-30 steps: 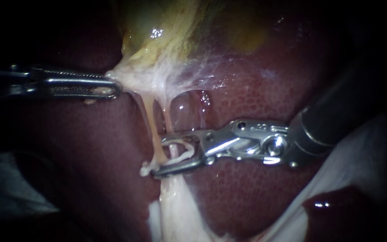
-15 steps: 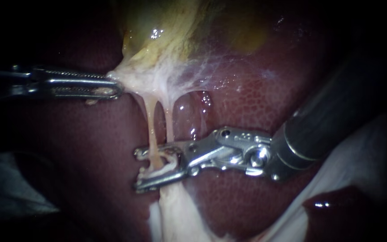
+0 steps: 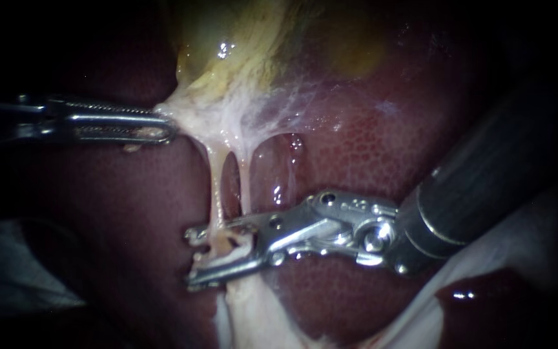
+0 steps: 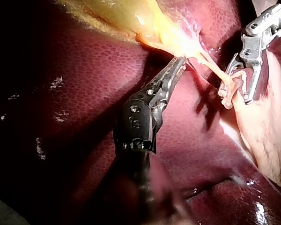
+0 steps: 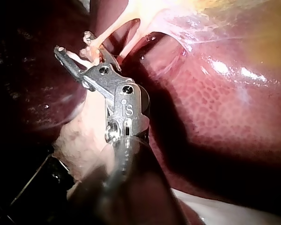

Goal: Clipping second clip left tube

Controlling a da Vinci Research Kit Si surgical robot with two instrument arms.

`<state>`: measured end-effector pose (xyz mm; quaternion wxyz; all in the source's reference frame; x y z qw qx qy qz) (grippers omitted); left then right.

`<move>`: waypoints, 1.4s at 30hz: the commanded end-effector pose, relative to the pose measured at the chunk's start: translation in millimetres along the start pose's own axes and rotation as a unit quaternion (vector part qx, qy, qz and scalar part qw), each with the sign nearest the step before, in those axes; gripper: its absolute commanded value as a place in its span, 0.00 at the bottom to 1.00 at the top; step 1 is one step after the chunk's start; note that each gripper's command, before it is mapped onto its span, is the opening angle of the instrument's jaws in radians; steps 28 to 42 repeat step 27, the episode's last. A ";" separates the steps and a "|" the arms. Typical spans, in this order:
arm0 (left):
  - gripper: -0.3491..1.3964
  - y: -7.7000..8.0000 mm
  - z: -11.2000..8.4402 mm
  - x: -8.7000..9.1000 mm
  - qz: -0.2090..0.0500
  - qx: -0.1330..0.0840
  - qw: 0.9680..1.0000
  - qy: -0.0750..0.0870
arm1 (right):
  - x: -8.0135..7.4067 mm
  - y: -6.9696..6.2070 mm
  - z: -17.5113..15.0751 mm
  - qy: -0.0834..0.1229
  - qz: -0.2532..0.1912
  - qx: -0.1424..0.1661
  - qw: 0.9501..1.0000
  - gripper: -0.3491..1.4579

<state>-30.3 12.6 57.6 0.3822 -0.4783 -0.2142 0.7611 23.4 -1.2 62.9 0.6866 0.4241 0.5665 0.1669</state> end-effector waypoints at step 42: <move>0.00 0.0 0.2 0.0 0.000 0.000 1.000 0.000 | -0.2 0.1 -1.6 0.003 0.048 -0.007 0.999 0.00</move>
